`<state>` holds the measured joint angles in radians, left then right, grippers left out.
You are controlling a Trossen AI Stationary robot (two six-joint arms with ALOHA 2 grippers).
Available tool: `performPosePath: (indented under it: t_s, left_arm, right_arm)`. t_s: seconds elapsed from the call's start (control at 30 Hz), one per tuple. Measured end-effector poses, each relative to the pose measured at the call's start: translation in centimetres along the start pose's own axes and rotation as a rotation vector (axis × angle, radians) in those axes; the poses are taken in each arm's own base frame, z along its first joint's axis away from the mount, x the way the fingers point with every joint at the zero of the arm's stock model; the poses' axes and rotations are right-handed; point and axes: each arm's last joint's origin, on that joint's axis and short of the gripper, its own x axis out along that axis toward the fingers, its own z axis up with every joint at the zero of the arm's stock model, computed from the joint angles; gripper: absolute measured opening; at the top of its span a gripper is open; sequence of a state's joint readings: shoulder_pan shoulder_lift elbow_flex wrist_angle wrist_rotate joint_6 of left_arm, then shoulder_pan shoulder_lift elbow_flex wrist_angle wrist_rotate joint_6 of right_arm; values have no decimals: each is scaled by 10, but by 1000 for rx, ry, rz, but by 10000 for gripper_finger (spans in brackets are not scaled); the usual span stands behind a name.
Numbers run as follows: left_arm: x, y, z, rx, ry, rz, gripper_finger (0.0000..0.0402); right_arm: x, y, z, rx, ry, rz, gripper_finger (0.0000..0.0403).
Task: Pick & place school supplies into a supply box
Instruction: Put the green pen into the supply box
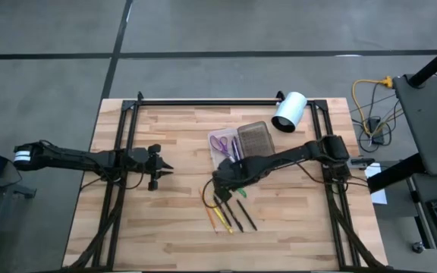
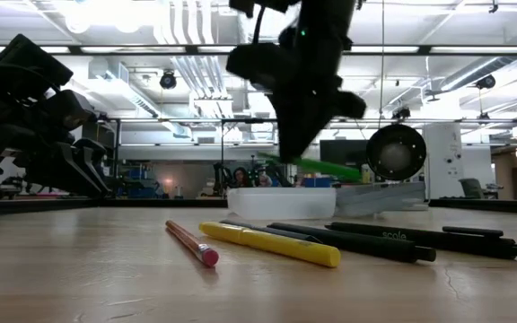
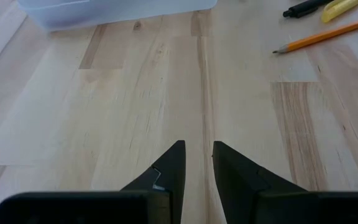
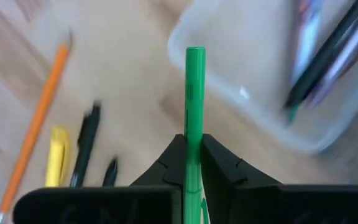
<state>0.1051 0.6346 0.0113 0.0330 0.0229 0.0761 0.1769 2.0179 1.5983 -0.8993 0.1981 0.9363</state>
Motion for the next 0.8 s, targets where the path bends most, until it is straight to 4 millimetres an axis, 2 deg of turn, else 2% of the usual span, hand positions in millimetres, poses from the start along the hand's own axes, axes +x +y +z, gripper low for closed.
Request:
performPosePath:
  t_s: [0.1, 0.2, 0.37, 0.43, 0.8]
  left_arm:
    - [0, 0, 0, 0, 0, 0, 66]
    - [0, 0, 0, 0, 0, 0, 66]
    - [0, 0, 0, 0, 0, 0, 66]
    - [0, 0, 0, 0, 0, 0, 66]
    - [0, 0, 0, 0, 0, 0, 67]
  right_arm:
    - [-17, -7, 10, 7, -109, -26, 18]
    - [-33, -17, 21, 99, -203, -50, 18]
    - [-44, -30, 35, 198, -300, -81, 18]
    - [-42, -34, 39, 201, -301, -90, 18]
    - [-7, -65, 72, 270, -215, -133, 18]
